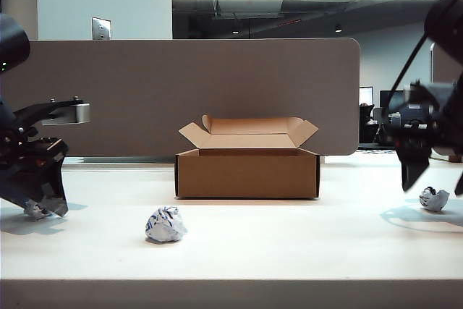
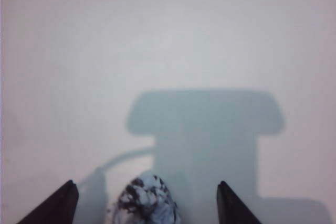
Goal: Pick up all the paper balls on the table and put them in the paper box.
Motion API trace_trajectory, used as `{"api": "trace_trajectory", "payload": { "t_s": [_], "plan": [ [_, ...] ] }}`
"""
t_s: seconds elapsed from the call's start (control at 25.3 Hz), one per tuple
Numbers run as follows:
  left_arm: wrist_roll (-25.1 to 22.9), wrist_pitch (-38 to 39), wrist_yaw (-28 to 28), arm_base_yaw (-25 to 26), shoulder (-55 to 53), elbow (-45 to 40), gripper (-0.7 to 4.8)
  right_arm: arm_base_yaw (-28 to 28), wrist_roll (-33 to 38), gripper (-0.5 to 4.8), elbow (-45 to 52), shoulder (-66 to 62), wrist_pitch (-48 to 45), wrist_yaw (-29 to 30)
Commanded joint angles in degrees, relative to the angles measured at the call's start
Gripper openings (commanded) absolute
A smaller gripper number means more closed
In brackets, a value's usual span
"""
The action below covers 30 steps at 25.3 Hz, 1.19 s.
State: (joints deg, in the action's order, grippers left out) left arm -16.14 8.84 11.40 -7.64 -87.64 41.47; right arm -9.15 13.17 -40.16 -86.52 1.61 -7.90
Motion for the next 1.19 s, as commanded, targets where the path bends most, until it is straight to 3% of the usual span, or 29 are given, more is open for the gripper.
{"api": "trace_trajectory", "payload": {
  "t_s": [0.04, 0.12, 0.2, 0.4, 0.47, 0.63, 0.75, 0.91, 1.03, 1.19],
  "plan": [
    [0.5, 2.0, 0.0, 0.0, 0.1, 0.0, 2.87, -0.1, 0.3, 3.67, -0.2, -1.4, 0.3, -0.1],
    [0.5, 2.1, 0.0, 0.0, 0.2, 0.1, 2.87, -0.1, 0.3, 3.63, -0.2, -1.9, 0.1, -0.1],
    [0.5, 2.1, 0.0, 0.0, 0.2, 0.6, 2.87, -0.1, 0.3, 3.06, -0.2, -1.9, -0.9, -0.1],
    [0.5, 1.8, 0.0, 0.0, 0.2, 0.6, 2.86, -0.1, 0.1, 2.99, -0.2, -2.0, -1.4, -0.2],
    [0.5, 1.8, 0.0, 0.0, 0.2, 0.6, 2.86, -0.1, 0.1, 2.57, -0.2, -2.1, -1.4, -0.2],
    [0.5, 2.7, 0.0, 0.0, 0.2, 0.6, 2.86, -0.1, 0.1, 2.47, -0.2, -2.5, 0.0, -0.2],
    [0.5, 3.8, 0.0, 0.0, 0.2, 0.6, 2.86, -0.1, 0.1, 2.0, -0.2, -2.6, 1.4, -0.2],
    [0.5, 4.0, 0.0, 0.0, 0.2, 0.6, 2.09, -0.1, 0.1, 1.62, -0.2, -2.6, 1.4, -0.1],
    [0.5, 4.0, 0.2, 0.0, 0.2, 0.6, 2.07, -0.1, 0.1, 1.18, -0.2, -2.6, 1.5, -0.1],
    [0.6, 4.0, 0.2, 0.0, 0.2, 0.6, 2.05, -0.1, 0.1, 1.15, -0.2, -2.6, 1.6, -0.1]
  ]
}}
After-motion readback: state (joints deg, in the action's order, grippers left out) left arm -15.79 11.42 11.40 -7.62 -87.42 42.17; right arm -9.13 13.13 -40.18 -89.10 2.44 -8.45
